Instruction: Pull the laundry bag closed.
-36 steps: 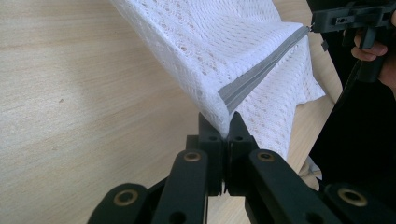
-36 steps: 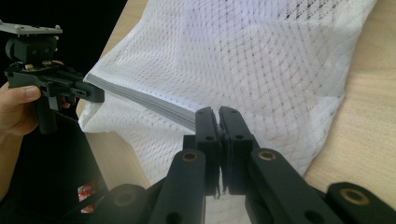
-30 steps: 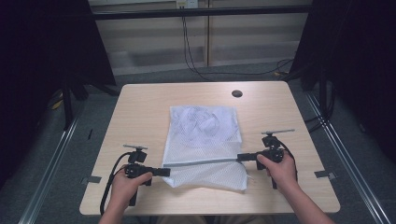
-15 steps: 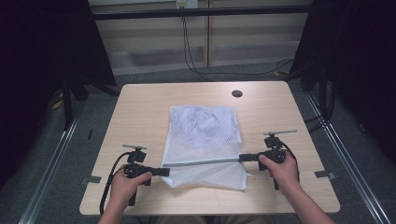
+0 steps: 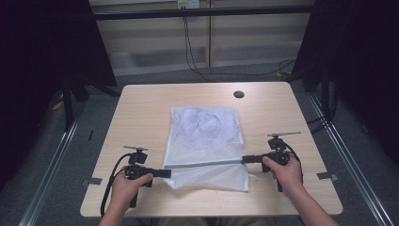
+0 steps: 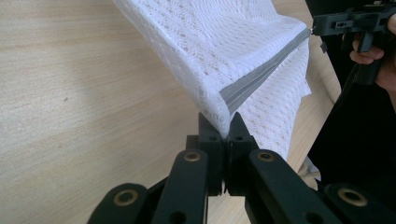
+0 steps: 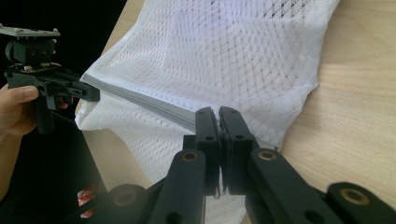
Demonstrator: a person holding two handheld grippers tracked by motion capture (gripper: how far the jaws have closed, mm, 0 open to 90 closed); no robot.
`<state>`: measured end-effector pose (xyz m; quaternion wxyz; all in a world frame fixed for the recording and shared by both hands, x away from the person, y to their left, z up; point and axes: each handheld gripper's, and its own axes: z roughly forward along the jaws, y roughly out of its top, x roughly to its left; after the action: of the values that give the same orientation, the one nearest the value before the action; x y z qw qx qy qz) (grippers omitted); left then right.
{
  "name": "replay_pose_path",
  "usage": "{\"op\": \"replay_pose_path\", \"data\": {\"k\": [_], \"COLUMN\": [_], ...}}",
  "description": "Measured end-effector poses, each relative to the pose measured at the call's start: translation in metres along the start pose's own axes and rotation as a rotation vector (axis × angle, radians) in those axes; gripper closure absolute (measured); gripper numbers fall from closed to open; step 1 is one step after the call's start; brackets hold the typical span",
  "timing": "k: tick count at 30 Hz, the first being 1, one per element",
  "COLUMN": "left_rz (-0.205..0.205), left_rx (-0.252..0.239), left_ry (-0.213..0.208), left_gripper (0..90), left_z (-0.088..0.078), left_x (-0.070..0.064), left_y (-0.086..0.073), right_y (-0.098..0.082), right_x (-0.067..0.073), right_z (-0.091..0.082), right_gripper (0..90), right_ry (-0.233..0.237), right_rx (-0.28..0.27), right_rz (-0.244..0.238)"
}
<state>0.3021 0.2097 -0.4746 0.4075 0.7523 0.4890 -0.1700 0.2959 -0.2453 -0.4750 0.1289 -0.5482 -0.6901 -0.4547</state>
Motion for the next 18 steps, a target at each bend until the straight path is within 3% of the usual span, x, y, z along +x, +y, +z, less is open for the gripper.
{"op": "replay_pose_path", "data": {"k": [3, 6, 13, 18], "left_rz": [-0.017, -0.005, -0.020, -0.003], "left_rx": [-0.010, -0.004, -0.014, -0.002], "left_ry": [-0.011, -0.001, 0.004, 0.003], "left_gripper": [88.5, 88.5, 88.5, 88.5], "left_z": [-0.0016, -0.0023, -0.0033, -0.0029], "left_x": [0.0003, 0.0011, 0.0003, 0.0009], "left_y": [-0.0004, -0.0006, -0.0025, -0.0033], "right_y": [0.0003, -0.0001, -0.0001, -0.0004], "right_x": [-0.0011, -0.0020, -0.0022, -0.0036], "right_z": [-0.0007, -0.0019, -0.0039, -0.0058], "right_gripper": [87.0, 87.0, 87.0, 87.0], "right_ry": [-0.011, -0.008, -0.015, -0.014], "right_rx": [0.001, -0.005, -0.005, -0.006], "right_rz": [0.003, 0.002, 0.002, 0.005]}}
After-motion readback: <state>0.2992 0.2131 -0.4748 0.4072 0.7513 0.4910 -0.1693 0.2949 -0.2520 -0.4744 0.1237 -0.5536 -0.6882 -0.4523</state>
